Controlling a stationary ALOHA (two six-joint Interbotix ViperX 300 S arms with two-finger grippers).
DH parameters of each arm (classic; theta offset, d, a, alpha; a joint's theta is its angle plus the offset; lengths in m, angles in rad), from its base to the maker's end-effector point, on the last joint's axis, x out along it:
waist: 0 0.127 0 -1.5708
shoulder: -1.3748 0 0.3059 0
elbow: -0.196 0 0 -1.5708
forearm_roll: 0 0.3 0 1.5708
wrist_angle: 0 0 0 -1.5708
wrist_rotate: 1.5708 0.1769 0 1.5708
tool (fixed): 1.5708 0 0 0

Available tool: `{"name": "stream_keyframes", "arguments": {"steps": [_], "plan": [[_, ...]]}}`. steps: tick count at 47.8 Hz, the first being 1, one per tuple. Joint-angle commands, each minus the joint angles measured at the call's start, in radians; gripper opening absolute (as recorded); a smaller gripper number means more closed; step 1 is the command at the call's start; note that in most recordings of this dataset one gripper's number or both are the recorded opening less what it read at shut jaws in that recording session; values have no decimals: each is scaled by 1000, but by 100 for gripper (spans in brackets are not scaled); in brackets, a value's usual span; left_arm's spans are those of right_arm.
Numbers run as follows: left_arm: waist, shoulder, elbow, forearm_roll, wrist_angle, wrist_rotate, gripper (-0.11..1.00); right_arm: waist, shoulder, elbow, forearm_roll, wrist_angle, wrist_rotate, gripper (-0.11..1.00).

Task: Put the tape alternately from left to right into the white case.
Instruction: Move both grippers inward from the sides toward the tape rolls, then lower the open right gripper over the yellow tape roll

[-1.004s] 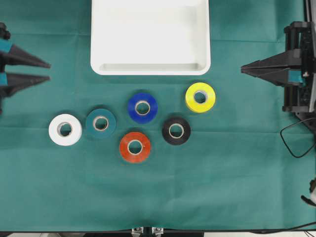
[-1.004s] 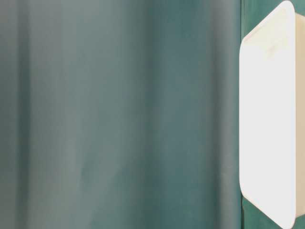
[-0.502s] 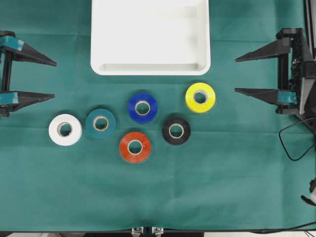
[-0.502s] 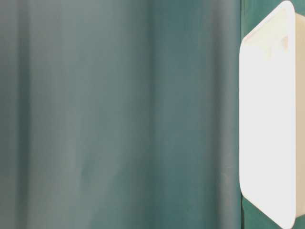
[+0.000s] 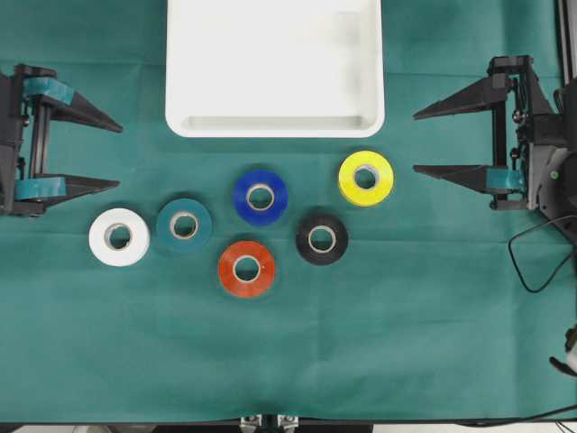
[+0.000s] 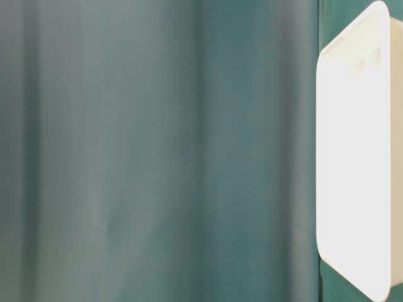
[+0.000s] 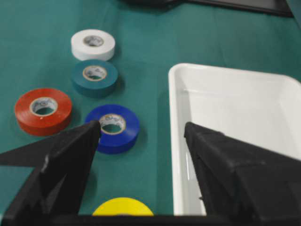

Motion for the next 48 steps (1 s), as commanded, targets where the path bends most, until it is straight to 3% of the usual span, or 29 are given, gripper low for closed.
{"name": "stream_keyframes", "arguments": {"steps": [1,14,28,48], "plan": [[-3,38,-41,-2,3,-2,76,-2,14,-31,-2,3,15,81],[-3,149,-104,-3,72,-35,76,-2,61,-78,-2,78,63,81],[-3,227,-166,-3,170,-57,76,-11,150,-163,-2,207,66,81],[2,341,-264,-3,261,-55,76,-67,313,-249,-2,282,66,81]]}}
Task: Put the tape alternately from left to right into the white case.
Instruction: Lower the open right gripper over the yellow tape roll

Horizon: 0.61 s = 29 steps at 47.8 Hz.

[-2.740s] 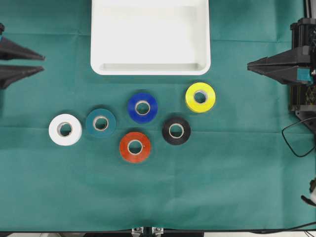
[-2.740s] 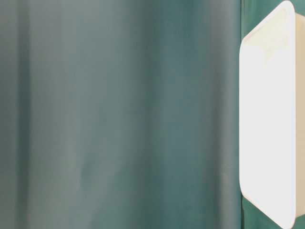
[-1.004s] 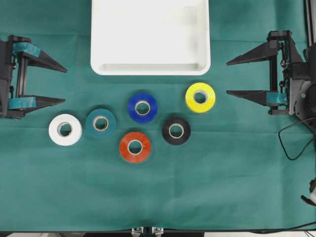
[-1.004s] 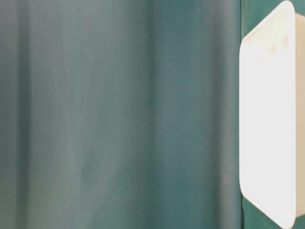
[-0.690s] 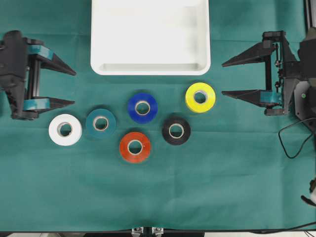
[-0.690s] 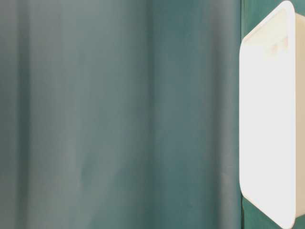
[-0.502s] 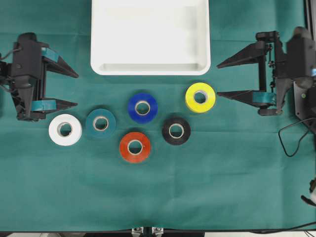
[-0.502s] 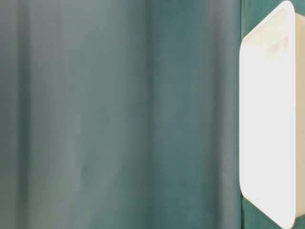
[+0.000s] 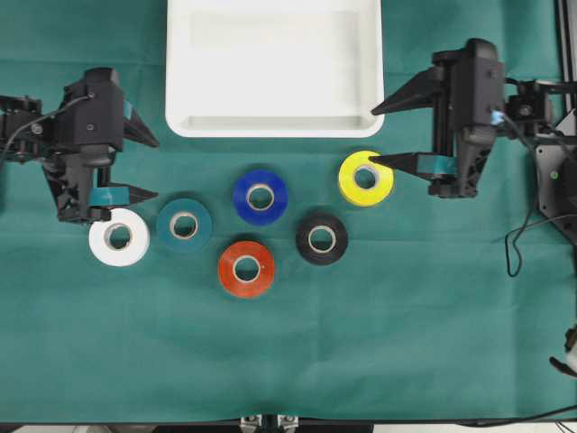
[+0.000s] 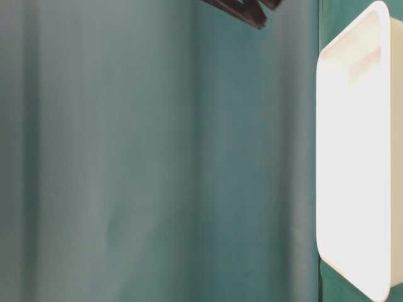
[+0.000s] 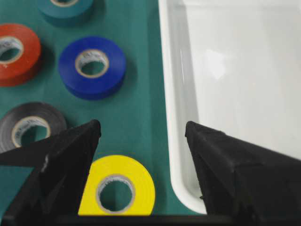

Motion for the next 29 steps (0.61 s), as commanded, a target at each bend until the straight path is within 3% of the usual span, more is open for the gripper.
{"name": "stream_keyframes", "arguments": {"steps": [1,16,29], "plan": [[3,11,-38,-2,5,0,76,-6,32,-46,0,20,0,81],[23,29,-64,0,5,3,76,-11,172,-129,-17,60,-3,81],[28,29,-63,-2,6,2,76,-11,199,-160,-29,74,0,80]]}}
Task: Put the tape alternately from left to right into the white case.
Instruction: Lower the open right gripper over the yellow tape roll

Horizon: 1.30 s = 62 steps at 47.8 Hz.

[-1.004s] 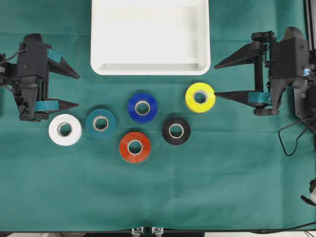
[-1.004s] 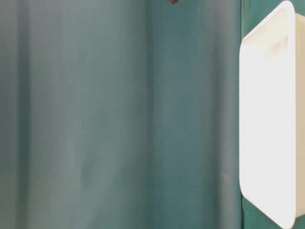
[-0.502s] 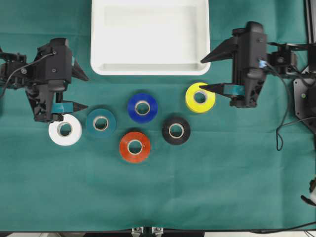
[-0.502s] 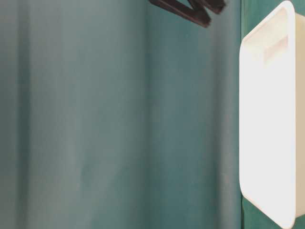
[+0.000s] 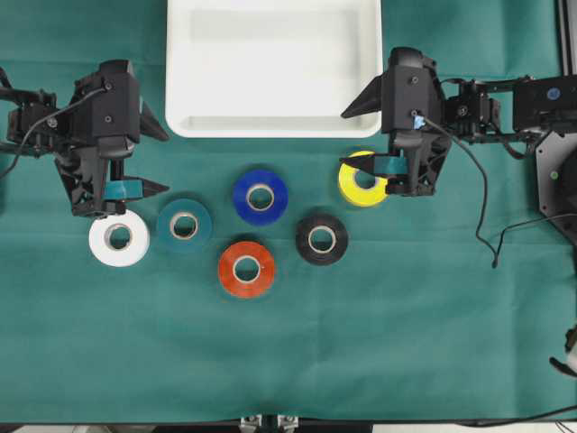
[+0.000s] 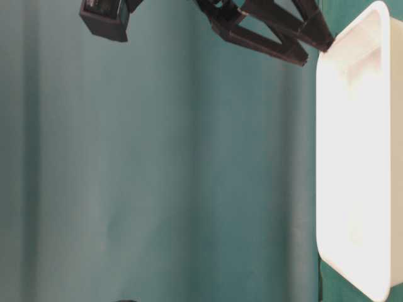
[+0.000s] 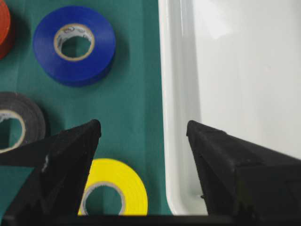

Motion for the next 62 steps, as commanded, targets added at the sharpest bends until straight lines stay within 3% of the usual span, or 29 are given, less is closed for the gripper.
{"name": "stream_keyframes", "arguments": {"steps": [1,29,48,62], "plan": [[2,-6,-21,-2,-2,0,76,-2,-6,-28,-2,5,2,80],[3,-6,-17,-3,-3,-2,76,-2,-6,-35,2,6,8,80],[3,-6,-15,-3,-2,-2,76,61,-6,-31,2,6,69,80],[2,-6,-11,-3,-3,-2,76,123,-6,-26,3,6,152,80]]}}
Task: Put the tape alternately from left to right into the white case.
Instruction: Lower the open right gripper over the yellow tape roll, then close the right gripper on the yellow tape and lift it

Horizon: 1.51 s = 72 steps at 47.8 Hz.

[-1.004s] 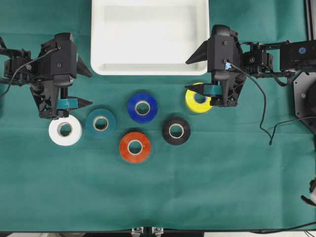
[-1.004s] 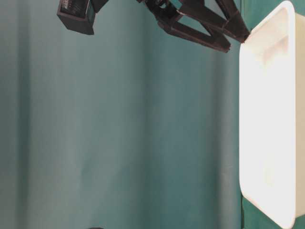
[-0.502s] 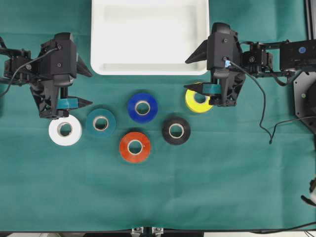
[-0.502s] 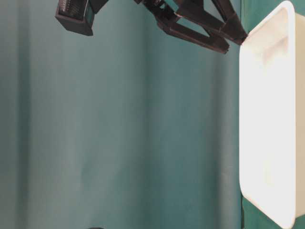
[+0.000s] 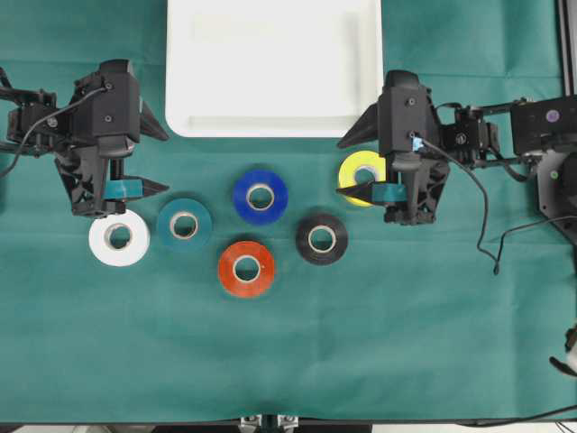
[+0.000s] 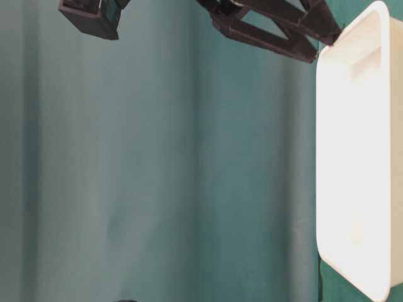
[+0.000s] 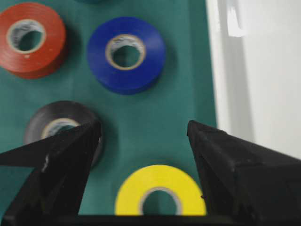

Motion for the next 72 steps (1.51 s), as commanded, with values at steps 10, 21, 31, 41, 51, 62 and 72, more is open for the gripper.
{"name": "stream_keyframes", "arguments": {"steps": [10,21,31,41,51,62,72], "plan": [[3,-6,-11,-2,-2,0,76,48,-6,-6,2,17,60,80],[3,-6,-11,-2,-3,0,75,48,-6,-8,-3,46,63,80],[3,-6,-3,-2,-3,-2,75,48,-6,15,0,95,86,80],[3,-6,-3,0,-2,-2,76,48,12,44,0,100,118,80],[3,-6,-5,-2,-3,-2,75,48,57,48,0,98,123,80],[3,-6,-6,-2,-3,-2,75,48,97,41,-3,104,123,80],[3,-6,-6,-2,-3,-2,75,43,121,43,-6,98,123,80]]}}
